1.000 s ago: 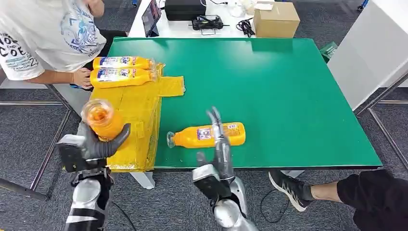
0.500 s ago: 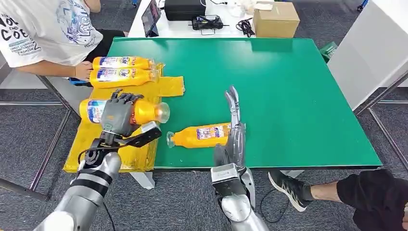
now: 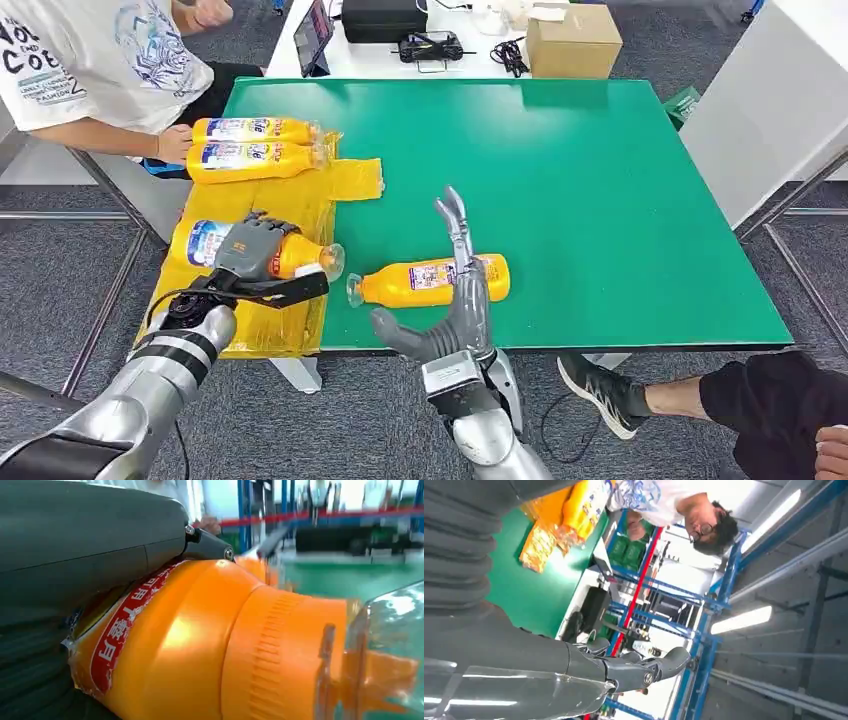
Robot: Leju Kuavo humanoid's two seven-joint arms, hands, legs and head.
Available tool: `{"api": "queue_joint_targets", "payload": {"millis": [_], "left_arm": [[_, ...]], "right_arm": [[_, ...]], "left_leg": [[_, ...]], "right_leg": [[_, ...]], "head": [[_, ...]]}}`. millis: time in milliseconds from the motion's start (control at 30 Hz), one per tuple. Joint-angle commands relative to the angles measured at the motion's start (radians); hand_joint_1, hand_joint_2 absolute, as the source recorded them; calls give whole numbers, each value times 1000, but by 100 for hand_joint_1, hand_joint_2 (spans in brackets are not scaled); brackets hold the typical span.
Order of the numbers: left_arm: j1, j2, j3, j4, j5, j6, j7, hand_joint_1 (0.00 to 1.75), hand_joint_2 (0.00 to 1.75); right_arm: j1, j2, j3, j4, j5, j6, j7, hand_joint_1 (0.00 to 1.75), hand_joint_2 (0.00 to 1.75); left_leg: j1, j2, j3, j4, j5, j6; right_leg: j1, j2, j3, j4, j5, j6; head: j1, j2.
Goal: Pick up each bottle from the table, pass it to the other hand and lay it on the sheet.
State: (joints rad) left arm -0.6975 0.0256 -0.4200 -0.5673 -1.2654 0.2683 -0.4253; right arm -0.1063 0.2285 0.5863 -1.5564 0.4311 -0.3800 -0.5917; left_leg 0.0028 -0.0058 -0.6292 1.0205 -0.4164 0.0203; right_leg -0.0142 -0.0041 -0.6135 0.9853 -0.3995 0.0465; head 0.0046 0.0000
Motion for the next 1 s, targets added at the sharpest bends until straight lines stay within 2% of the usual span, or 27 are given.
{"api": "queue_joint_targets", "payload": {"millis": [33,67,133,533,567,600,633,667,700,800,833,1000], "left_arm": [[-123,57,-82,210,28,-137,-14,175,175],[-127,58,-69,219,51,-172,-17,175,175],[-130,66,-75,226,55,-207,-10,175,175],[-77,70,-105,251,81,-299,-14,175,175],[-74,72,-122,251,72,-302,-15,112,175],[-73,70,-123,254,78,-310,-16,47,175],[-71,69,-122,254,85,-317,-18,0,175],[-64,66,-126,253,94,-332,-22,0,175],[-56,60,-108,252,121,-345,-31,0,0],[-50,57,-110,252,120,-345,-31,0,0],[-45,56,-96,247,143,-356,-35,0,0],[-22,57,-21,233,290,-469,-96,0,0]], "right_arm": [[-63,-34,54,127,-7,29,1,0,175],[-66,-32,54,138,-8,29,1,0,175],[-70,-31,57,153,-14,42,6,0,175],[-80,-22,79,202,-28,76,4,0,175],[-82,-21,82,209,-30,79,4,0,175],[-85,-20,84,215,-30,80,3,0,175],[-86,-20,85,218,-31,83,3,0,175],[-87,-19,83,224,-36,90,5,0,175],[-88,-18,82,228,-37,91,6,0,175],[-87,-19,82,229,-37,92,6,0,175],[-88,-18,81,232,-37,93,6,0,175],[-98,-13,89,254,-40,101,6,0,175]], "left_leg": [[1,2,3,-1,-1,-1],[2,3,9,0,-3,-2],[1,2,3,0,-1,-1],[1,3,5,-1,-1,-1],[2,5,10,-1,-4,-2],[1,4,6,-2,-2,-1],[1,5,9,-2,-3,-2],[1,4,8,-2,-2,-1],[1,3,7,-2,-1,-1],[1,5,12,-3,-3,-2],[0,3,7,-2,-1,-1],[0,3,9,-3,-1,-1]], "right_leg": [[1,2,2,-1,0,-1],[2,3,8,-1,-2,-3],[1,2,2,-1,0,-1],[1,3,4,-1,0,-1],[2,4,9,-1,-2,-3],[0,3,5,-1,-1,-2],[1,5,8,-2,-1,-2],[1,4,7,-2,-1,-2],[1,3,6,-2,-1,-2],[1,5,11,-3,-2,-3],[0,3,6,-1,0,-1],[0,4,9,-2,0,-2]], "head": [[0,0],[0,0],[0,0],[0,0],[0,0],[0,0],[0,0],[0,0],[0,0],[0,0],[0,0],[0,0]]}}
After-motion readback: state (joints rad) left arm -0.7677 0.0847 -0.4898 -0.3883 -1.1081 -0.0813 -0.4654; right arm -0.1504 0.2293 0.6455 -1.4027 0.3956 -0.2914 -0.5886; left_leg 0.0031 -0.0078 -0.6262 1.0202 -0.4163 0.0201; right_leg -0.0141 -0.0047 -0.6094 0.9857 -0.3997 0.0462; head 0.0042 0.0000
